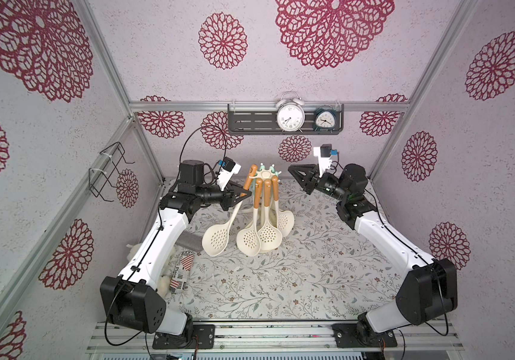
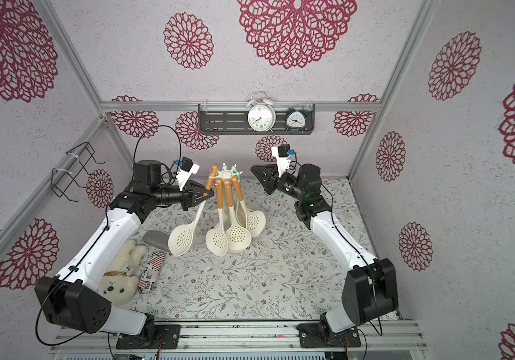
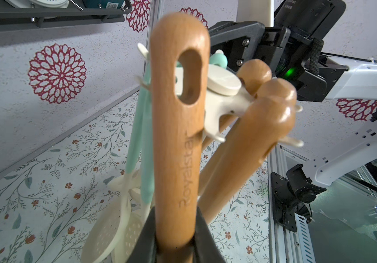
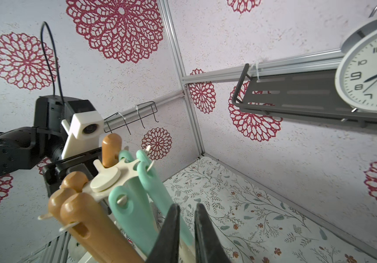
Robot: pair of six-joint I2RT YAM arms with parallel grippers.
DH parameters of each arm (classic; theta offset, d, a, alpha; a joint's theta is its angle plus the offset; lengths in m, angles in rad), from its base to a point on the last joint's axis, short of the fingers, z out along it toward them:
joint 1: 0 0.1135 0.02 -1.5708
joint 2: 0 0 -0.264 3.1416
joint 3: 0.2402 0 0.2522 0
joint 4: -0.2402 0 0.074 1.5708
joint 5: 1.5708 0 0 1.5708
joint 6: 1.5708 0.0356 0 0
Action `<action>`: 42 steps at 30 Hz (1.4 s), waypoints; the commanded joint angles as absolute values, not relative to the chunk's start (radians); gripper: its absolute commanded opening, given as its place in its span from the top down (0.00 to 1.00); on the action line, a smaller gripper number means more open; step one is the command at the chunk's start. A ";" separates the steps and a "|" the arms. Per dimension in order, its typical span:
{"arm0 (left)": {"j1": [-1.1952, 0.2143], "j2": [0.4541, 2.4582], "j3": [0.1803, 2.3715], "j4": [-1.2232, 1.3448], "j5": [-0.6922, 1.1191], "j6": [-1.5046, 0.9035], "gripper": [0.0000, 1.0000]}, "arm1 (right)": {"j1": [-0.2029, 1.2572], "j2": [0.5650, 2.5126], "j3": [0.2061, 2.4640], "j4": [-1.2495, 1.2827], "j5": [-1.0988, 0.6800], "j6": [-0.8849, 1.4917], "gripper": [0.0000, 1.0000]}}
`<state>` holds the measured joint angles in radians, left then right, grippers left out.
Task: Hang the skimmer on the kitchen utensil rack
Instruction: Adjust the rack at the center of the board, then hang the skimmer on the rack.
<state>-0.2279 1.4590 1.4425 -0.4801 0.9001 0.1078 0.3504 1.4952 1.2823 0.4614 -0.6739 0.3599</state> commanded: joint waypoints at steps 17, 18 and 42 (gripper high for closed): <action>-0.203 1.190 1.230 -0.421 0.762 0.000 1.00 | 0.327 1.381 1.375 0.179 -0.652 0.228 0.77; -0.196 1.179 1.230 -0.433 0.771 -0.004 1.00 | 0.324 1.378 1.394 0.132 -0.661 0.212 0.75; -0.151 1.228 1.327 -0.633 1.040 0.052 1.00 | 0.319 1.429 1.558 -0.199 -0.958 0.203 0.50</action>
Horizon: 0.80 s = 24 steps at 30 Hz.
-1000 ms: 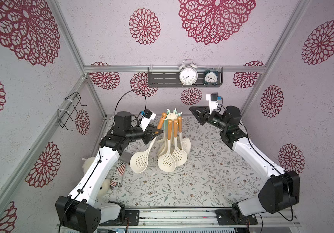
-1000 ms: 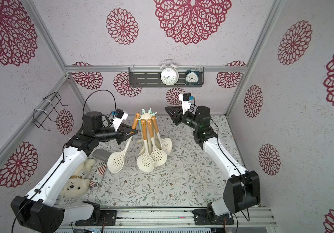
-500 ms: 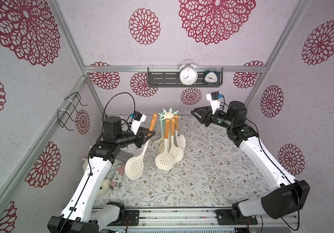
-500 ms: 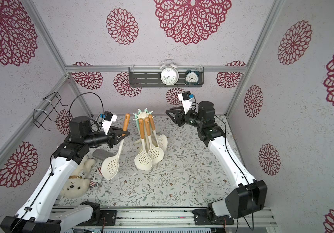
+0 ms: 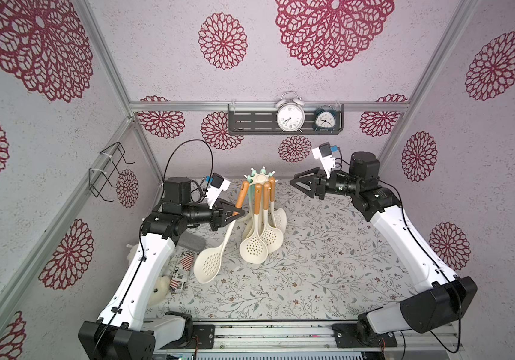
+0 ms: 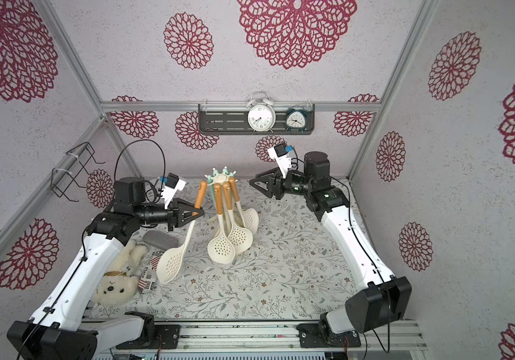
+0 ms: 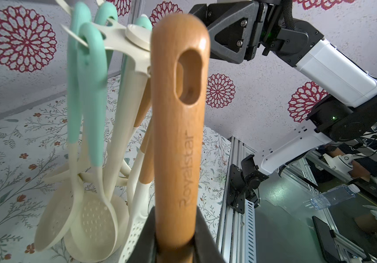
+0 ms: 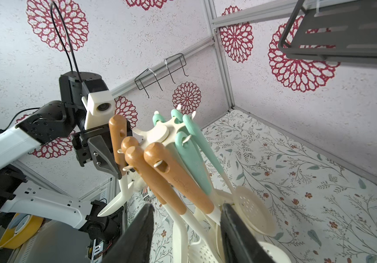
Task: Hang the skimmer on the kitchen utensil rack
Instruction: Hang the skimmer on the rack.
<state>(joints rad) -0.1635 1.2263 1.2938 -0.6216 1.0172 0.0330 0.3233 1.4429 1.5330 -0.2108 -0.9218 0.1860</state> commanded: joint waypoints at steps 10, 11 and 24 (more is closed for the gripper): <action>-0.145 1.294 1.338 -0.647 1.070 0.067 1.00 | 0.321 1.418 1.557 -0.196 -0.959 0.214 0.50; -0.144 1.299 1.336 -0.646 1.071 0.067 1.00 | 0.321 1.417 1.556 -0.193 -0.959 0.213 0.50; -0.156 1.369 1.340 -0.639 1.098 0.064 1.00 | 0.321 1.411 1.554 -0.201 -0.962 0.216 0.49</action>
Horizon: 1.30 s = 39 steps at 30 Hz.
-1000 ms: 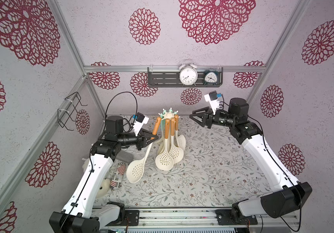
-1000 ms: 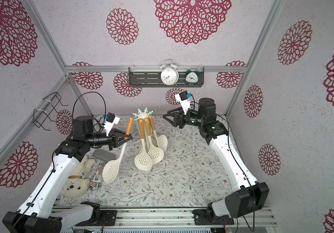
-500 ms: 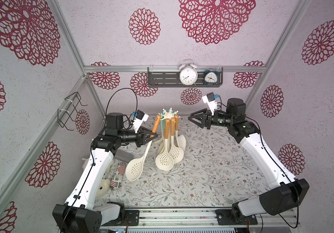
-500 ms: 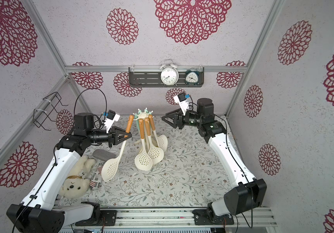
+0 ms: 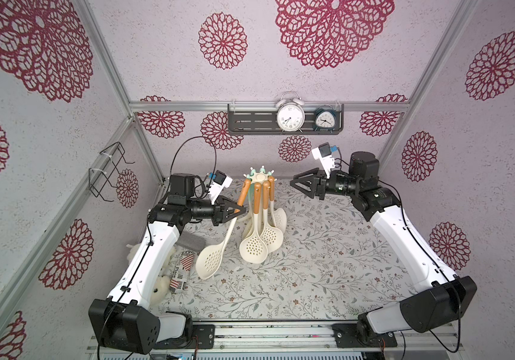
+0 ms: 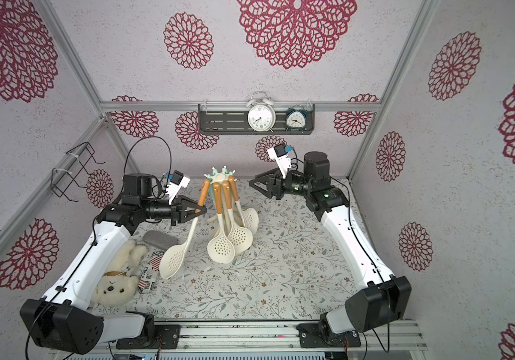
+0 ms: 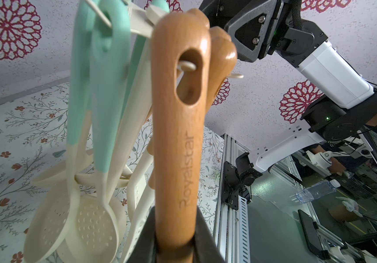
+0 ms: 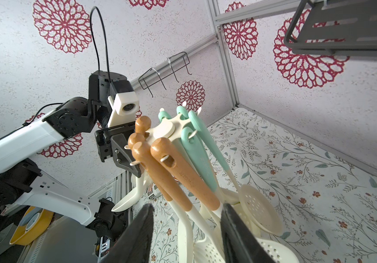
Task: Hang the skimmer on the kitchen utensil rack
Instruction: Hang the skimmer on the rack.
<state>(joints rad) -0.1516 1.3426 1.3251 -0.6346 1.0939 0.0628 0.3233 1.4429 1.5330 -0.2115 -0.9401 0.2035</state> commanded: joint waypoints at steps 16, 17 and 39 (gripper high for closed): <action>-0.183 1.407 1.255 -0.491 1.069 -0.012 0.83 | 0.321 1.423 1.583 -0.207 -0.957 0.221 0.49; -0.182 1.406 1.246 -0.475 1.069 -0.020 0.81 | 0.322 1.421 1.582 -0.206 -0.957 0.222 0.49; -0.185 1.365 1.247 -0.423 1.008 -0.057 0.32 | 0.319 1.380 1.564 -0.228 -0.873 0.165 0.46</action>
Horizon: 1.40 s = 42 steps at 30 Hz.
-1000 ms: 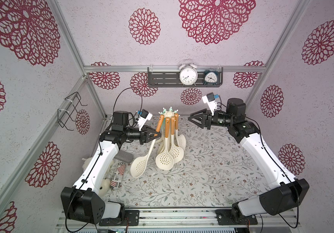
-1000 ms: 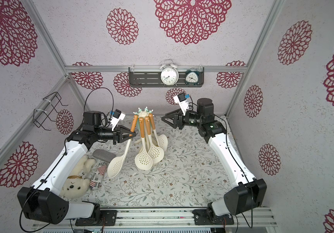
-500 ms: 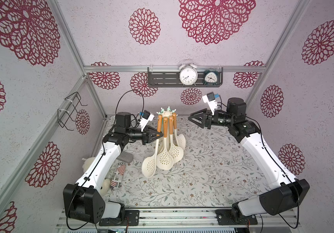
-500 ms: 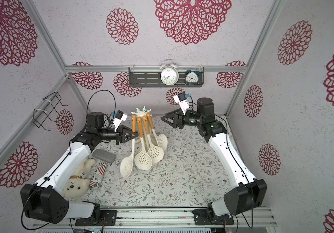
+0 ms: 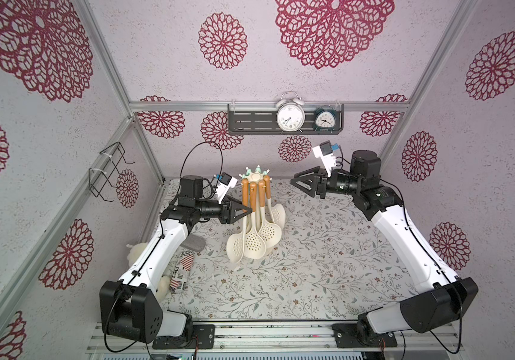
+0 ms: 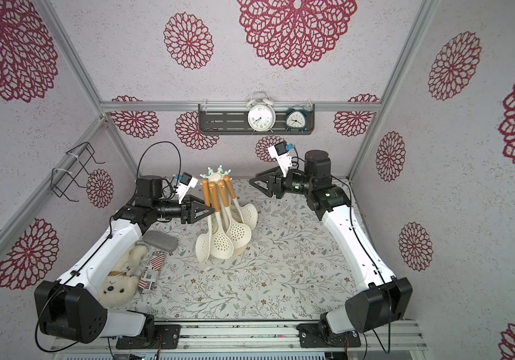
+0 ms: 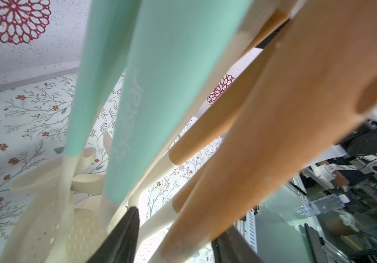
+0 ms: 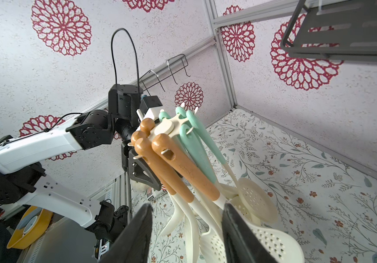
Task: Hang the skimmer on the kitchen utensil rack
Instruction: Hang the skimmer on the rack, then reset both arms
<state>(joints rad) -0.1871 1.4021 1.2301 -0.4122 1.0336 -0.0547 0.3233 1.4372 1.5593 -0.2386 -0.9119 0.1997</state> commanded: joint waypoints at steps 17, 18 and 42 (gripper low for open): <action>-0.171 0.679 0.873 -0.362 0.159 -0.254 0.03 | 0.317 0.893 0.965 -0.032 -0.019 0.164 0.01; -0.171 0.638 0.817 -0.326 0.070 -0.278 0.03 | 0.317 0.879 0.917 -0.013 0.018 0.177 0.01; -0.069 1.314 0.422 0.624 -0.359 -0.052 0.03 | 0.134 1.341 0.360 0.880 0.156 -0.015 0.01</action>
